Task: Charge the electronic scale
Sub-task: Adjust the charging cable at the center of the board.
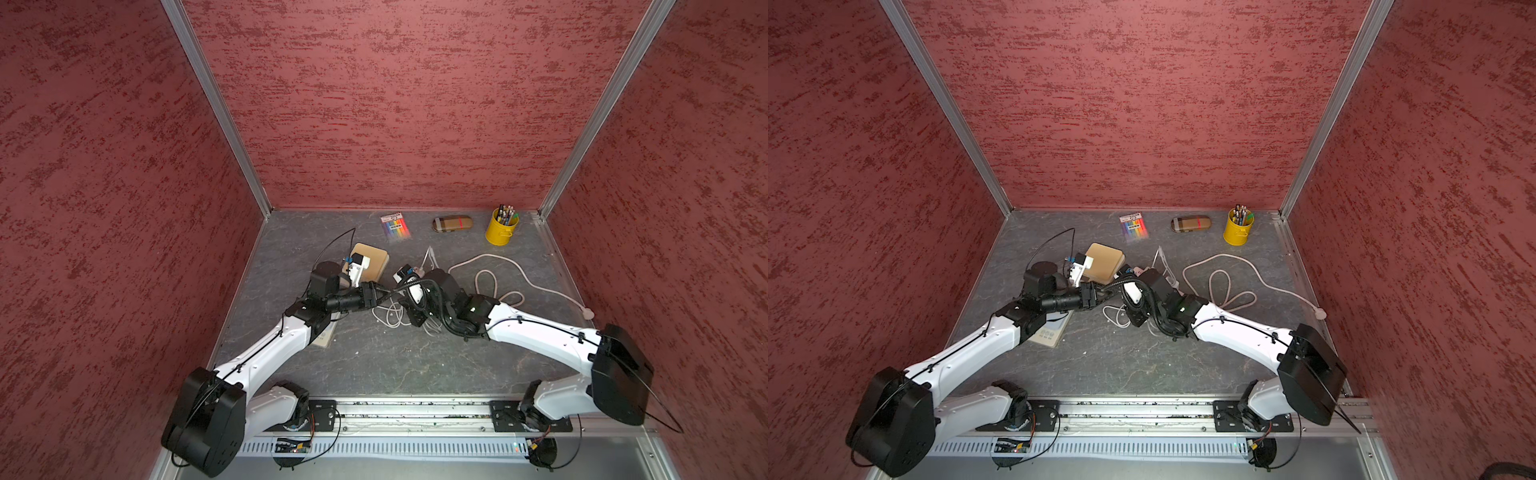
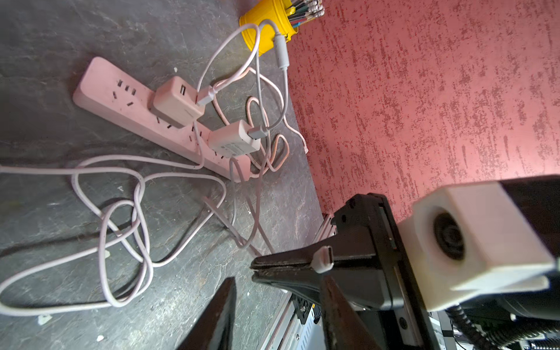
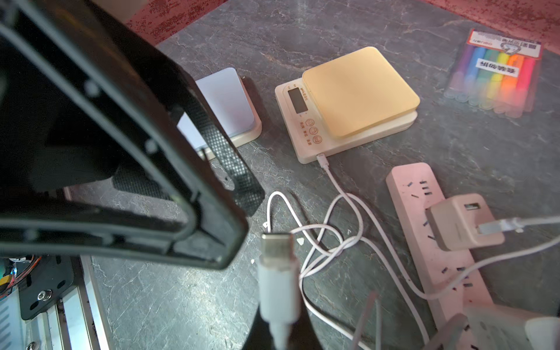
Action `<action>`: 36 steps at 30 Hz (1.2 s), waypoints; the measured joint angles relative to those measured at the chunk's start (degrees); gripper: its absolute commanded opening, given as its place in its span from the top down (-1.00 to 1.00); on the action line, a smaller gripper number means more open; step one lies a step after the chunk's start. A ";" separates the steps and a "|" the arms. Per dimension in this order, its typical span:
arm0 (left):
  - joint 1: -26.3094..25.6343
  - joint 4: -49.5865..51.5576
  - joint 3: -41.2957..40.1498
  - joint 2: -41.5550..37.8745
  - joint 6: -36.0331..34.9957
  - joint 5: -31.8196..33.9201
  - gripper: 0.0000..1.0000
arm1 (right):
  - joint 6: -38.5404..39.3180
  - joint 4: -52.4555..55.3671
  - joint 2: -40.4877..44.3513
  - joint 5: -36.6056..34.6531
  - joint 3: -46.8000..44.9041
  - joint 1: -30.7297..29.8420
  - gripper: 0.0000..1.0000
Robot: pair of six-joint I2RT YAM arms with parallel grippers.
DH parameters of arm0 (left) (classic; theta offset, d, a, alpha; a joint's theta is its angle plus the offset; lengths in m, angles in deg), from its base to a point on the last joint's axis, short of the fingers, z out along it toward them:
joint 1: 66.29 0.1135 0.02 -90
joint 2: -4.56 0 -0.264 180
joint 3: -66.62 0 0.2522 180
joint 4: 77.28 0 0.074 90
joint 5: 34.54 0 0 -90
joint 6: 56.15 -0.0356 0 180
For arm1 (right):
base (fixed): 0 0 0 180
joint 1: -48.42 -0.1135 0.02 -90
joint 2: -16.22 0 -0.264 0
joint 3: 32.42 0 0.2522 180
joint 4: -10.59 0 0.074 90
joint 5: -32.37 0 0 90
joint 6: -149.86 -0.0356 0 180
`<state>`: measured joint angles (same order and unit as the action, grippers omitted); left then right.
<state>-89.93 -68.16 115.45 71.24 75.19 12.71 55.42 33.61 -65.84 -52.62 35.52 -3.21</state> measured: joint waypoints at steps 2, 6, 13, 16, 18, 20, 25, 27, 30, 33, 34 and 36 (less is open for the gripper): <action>-0.81 -0.04 0.24 1.27 0.48 0.07 0.17 | 0.20 0.24 -0.57 0.09 0.00 -0.09 1.00; -1.75 -0.07 0.61 3.34 1.73 0.35 0.19 | 0.42 0.85 -2.93 0.00 0.68 -0.17 1.00; -1.73 -0.04 1.16 2.34 2.69 0.52 0.28 | 0.35 2.64 -4.76 -1.31 0.70 -0.57 1.00; -1.51 -0.04 1.16 1.22 2.78 0.85 0.30 | 0.20 2.99 -4.98 -1.38 0.70 -0.61 1.00; -1.44 -0.07 1.18 1.27 2.80 0.83 0.32 | 0.17 2.93 -4.96 -0.96 0.70 -0.61 1.00; -1.46 -0.22 1.25 1.95 2.91 0.74 0.34 | 0.17 2.93 -4.96 -0.31 0.70 -0.61 1.00; -2.25 -1.07 2.10 5.51 3.43 0.61 0.43 | 0.26 2.89 -4.96 1.18 0.70 -0.68 1.00; -2.51 -1.51 2.45 6.43 3.87 0.57 0.68 | 0.37 2.91 -4.96 1.55 0.70 -0.68 1.00; -2.75 -1.44 2.95 7.06 3.63 0.92 1.00 | 0.39 2.86 -4.92 2.08 0.70 -0.68 1.00; -2.43 -0.24 3.04 6.93 2.62 2.01 1.00 | 0.39 2.82 -4.42 2.47 0.70 -0.68 1.00; -2.45 0.07 3.13 6.75 2.34 2.21 1.00 | 0.39 2.82 -4.33 2.49 0.63 -0.68 1.00; -2.45 0.68 3.19 6.25 1.88 2.43 1.00 | 0.39 2.62 -4.07 2.47 0.50 -0.70 0.81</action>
<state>-92.38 -67.48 118.64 77.49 77.07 15.14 55.81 36.23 -69.90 -50.15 36.02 -3.91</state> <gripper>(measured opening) 0.057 0.060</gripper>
